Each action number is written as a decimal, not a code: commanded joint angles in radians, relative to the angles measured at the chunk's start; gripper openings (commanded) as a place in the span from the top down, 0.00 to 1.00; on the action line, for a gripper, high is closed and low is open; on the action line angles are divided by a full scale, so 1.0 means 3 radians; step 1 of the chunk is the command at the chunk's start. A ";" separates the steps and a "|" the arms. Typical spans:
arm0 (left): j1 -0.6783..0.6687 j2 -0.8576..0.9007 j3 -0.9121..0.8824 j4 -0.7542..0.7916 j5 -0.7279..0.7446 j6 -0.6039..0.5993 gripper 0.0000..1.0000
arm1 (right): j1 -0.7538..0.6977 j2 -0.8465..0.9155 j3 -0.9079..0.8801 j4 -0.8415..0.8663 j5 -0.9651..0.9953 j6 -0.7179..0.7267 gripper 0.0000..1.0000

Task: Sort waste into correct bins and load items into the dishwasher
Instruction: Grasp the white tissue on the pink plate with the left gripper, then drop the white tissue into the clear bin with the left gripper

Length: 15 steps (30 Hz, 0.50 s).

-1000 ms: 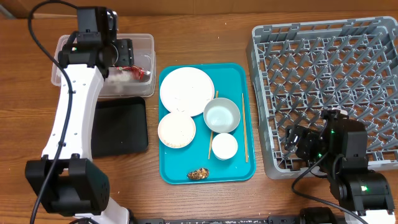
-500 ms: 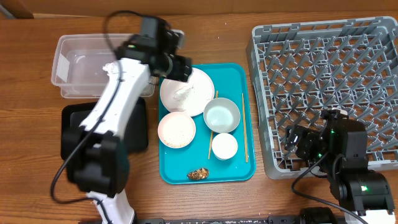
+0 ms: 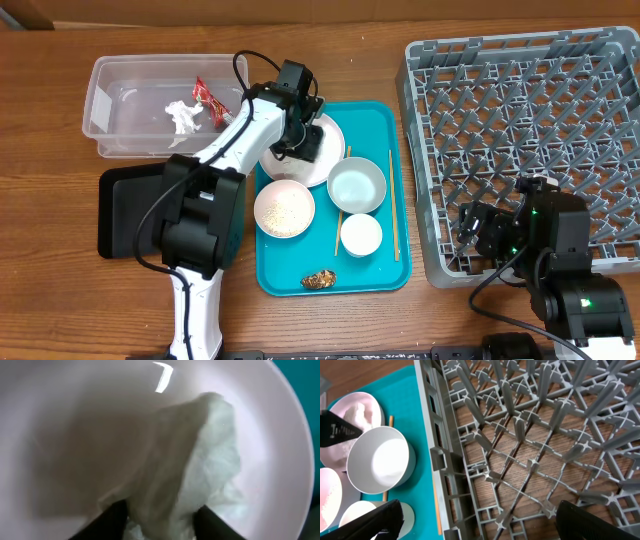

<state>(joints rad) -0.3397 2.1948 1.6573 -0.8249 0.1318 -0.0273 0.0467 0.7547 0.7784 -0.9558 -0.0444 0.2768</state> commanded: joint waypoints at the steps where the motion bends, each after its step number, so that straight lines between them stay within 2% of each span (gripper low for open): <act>1: -0.0006 -0.0060 0.0038 -0.0086 -0.0207 -0.0005 0.76 | -0.0008 -0.0027 0.0097 0.0013 0.0019 0.0014 0.00; 3: 0.0000 -0.0139 0.0095 -0.0169 -0.0210 -0.0005 0.89 | -0.0008 -0.0027 0.0097 0.0013 0.0019 0.0014 0.00; 6: 0.0023 -0.0319 0.0234 -0.0305 -0.0220 -0.0006 0.96 | -0.0008 -0.0027 0.0097 0.0011 0.0019 0.0014 0.00; 10: 0.0095 -0.0621 0.0345 -0.0351 -0.0299 -0.0008 0.96 | -0.0008 -0.0027 0.0097 0.0010 0.0019 0.0014 0.00; 13: 0.0205 -0.0910 0.0356 -0.0343 -0.0571 -0.0009 0.96 | -0.0008 -0.0027 0.0097 0.0011 0.0019 0.0014 0.00; 15: 0.0304 -0.1083 0.0356 -0.0332 -0.0795 -0.0009 0.92 | -0.0008 -0.0024 0.0097 0.0013 0.0019 0.0014 0.00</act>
<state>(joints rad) -0.2974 1.9781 1.7309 -0.9276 0.0120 -0.0265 0.0463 0.7547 0.7784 -0.9581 -0.0444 0.2771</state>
